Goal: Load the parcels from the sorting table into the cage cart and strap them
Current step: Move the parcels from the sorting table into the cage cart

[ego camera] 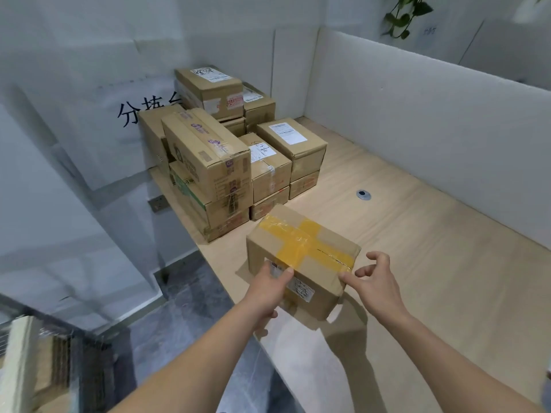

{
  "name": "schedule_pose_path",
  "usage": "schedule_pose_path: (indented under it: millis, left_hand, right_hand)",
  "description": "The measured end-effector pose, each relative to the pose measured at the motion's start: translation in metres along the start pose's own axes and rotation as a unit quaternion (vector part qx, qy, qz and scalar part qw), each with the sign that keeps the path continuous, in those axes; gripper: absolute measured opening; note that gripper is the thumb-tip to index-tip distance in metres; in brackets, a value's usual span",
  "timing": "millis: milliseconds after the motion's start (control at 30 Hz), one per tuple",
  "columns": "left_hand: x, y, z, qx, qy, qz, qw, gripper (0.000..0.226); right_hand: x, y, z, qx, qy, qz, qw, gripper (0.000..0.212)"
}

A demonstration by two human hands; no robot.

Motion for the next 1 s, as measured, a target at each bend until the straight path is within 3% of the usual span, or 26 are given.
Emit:
schedule_pose_path:
  millis: [100,200,300,433,600,733,867,1000]
  left_hand:
    - [0.002,0.001,-0.003,0.001,0.011,0.011,1.000,0.074]
    - [0.003,0.003,-0.003,-0.006,0.022,0.019,1.000,0.069]
    - [0.004,0.003,-0.001,-0.006,0.034,0.027,0.999,0.069]
    - [0.010,0.004,-0.005,-0.033,0.036,0.040,0.998,0.053]
    - [0.022,0.017,-0.015,-0.043,0.042,0.035,0.998,0.053]
    - [0.048,0.035,-0.030,-0.040,0.052,0.055,0.996,0.040]
    - [0.088,0.065,-0.055,-0.021,0.028,0.093,0.995,0.041]
    - [0.135,0.103,-0.083,-0.015,0.035,0.155,0.987,0.037]
  right_hand:
    - [-0.003,-0.010,-0.009,0.019,0.082,-0.001,0.996,0.111]
    - [-0.004,-0.023,-0.019,0.035,0.100,-0.078,0.991,0.119]
    - [-0.008,-0.027,-0.023,0.034,0.097,-0.128,0.986,0.108]
    - [-0.025,-0.016,-0.025,0.033,0.024,-0.199,0.979,0.082]
    - [-0.057,-0.001,-0.041,0.066,-0.095,-0.261,0.958,0.080]
    - [-0.079,0.014,-0.051,0.056,-0.095,-0.252,0.962,0.075]
    - [-0.113,0.036,-0.066,0.057,-0.050,-0.249,0.966,0.058]
    - [-0.165,0.059,-0.097,0.087,-0.016,-0.275,0.957,0.055]
Point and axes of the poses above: each hand's wrist, its own y-axis away from the middle knuckle, its own x-axis out of the back of the hand, z = x × y, the point moved 2 cm from there along -y, towards the middle knuckle, and after that the axes turned 12 degrees about -z, right-handed, at the moved point
